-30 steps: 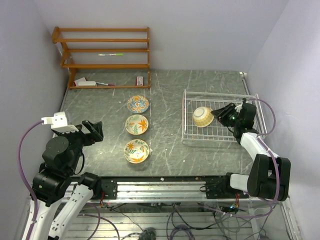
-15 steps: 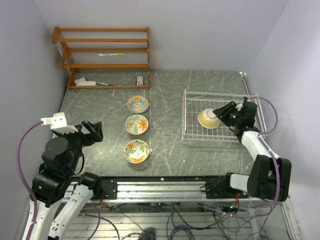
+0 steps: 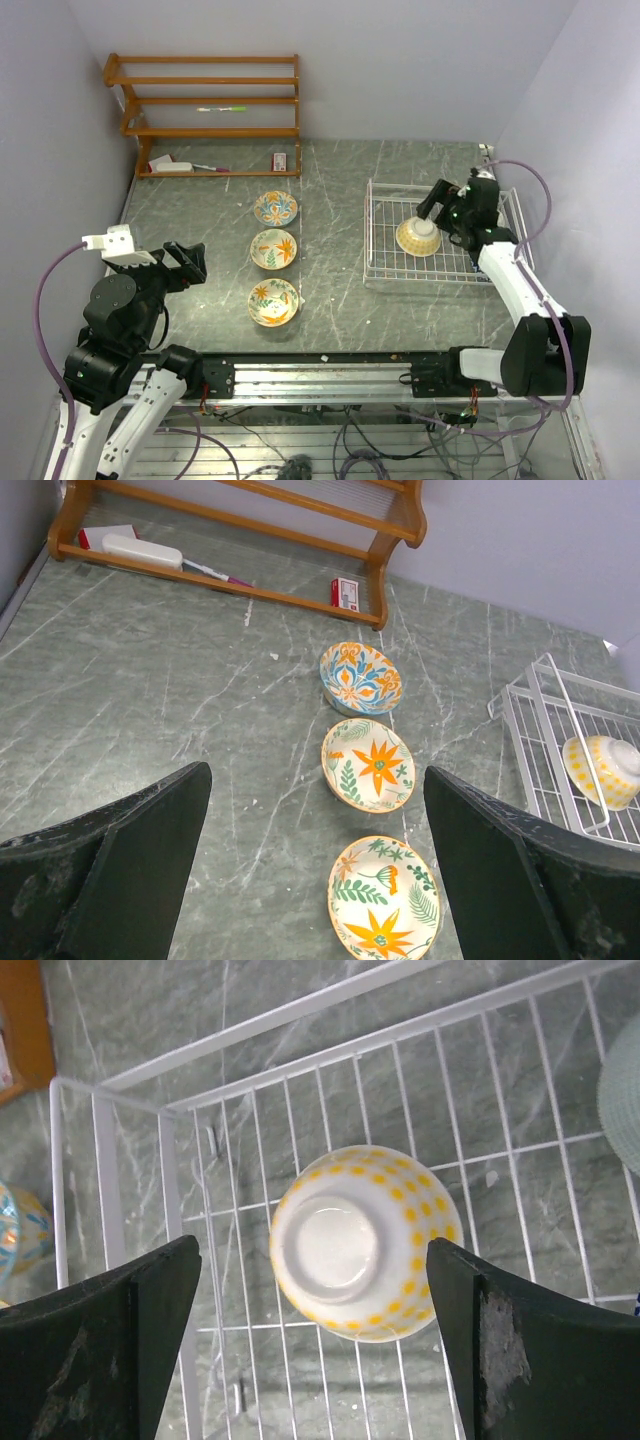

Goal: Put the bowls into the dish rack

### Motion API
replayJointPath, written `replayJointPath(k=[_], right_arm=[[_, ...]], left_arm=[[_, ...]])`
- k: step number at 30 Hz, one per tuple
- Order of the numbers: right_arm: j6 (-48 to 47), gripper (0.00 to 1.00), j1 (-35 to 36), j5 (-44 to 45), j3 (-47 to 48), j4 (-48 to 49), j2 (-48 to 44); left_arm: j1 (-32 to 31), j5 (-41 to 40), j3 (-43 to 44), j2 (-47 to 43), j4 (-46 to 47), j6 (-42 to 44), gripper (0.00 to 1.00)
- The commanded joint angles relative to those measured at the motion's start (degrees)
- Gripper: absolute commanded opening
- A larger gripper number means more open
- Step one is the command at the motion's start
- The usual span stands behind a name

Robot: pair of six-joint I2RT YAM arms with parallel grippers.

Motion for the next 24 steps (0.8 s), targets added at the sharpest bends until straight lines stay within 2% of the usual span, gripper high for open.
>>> replayJointPath(k=[1, 4, 10, 24], right_arm=[[-6.72, 0.96, 6.89, 11.41, 4.02, -8.16, 3.84], [-7.46, 0.96, 10.33, 15.57, 4.85, -9.90, 5.73], [-8.41, 0.95, 10.95, 19.60, 4.75, -10.98, 7.02], [-8.06, 0.79, 11.03, 17.90, 6.20, -8.89, 9.33]], left_arm=[[0.34, 1.00, -0.44, -0.39, 1.71, 0.22, 0.98], [0.34, 0.88, -0.39, -0.78, 1.71, 0.33, 0.98], [0.34, 0.93, -0.62, -1.31, 1.79, 0.29, 0.98], [0.33, 0.47, -2.05, -2.00, 2.67, 0.63, 0.98]])
